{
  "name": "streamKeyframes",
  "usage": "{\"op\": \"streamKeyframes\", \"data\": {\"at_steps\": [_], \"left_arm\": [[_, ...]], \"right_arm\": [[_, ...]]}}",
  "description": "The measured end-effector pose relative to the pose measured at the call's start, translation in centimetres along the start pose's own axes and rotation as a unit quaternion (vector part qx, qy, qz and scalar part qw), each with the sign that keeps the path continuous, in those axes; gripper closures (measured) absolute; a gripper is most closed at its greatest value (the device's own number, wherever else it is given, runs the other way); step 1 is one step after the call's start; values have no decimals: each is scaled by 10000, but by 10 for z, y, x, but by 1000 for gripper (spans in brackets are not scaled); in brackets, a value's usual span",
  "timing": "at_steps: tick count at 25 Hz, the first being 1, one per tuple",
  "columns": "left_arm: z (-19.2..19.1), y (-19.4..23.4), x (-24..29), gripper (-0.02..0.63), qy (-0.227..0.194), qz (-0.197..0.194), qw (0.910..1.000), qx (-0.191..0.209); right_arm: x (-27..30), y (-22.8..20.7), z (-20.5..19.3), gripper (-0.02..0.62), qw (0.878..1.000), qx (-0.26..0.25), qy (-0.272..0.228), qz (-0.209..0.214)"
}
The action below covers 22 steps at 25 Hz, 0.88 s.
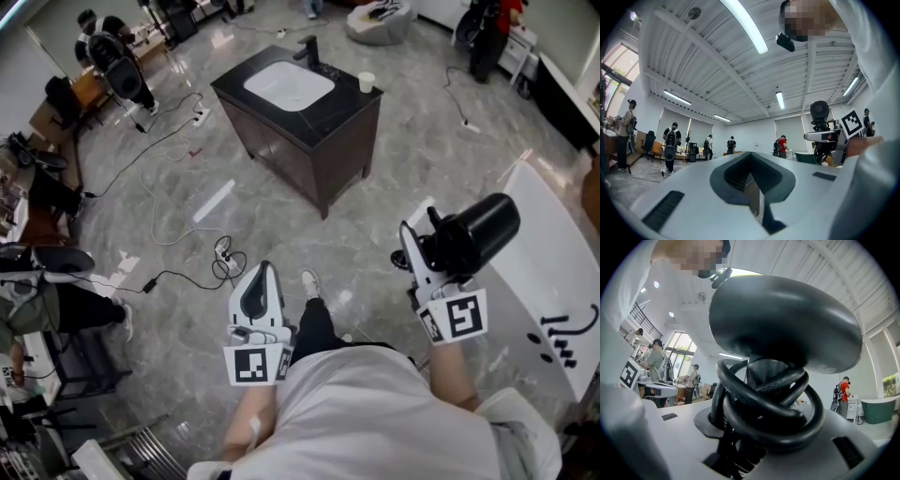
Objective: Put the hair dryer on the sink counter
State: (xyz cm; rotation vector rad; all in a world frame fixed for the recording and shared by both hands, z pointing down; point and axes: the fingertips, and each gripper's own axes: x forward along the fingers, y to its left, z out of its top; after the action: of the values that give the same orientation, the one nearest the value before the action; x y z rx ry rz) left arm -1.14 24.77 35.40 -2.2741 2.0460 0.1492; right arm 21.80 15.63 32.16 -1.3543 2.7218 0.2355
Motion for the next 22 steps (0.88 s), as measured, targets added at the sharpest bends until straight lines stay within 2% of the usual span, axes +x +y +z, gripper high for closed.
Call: {"op": "streamKeyframes", "data": {"at_steps": [6,22], "left_arm": [[-11,14,22,606,70,-1,9999,-93],[-43,66,155,606,165,-415,9985,-302]], "right_arm": [[27,1,-7,383,9999,-60,100,105],[136,-45,-34,383,9987,-219,370,-285]]}}
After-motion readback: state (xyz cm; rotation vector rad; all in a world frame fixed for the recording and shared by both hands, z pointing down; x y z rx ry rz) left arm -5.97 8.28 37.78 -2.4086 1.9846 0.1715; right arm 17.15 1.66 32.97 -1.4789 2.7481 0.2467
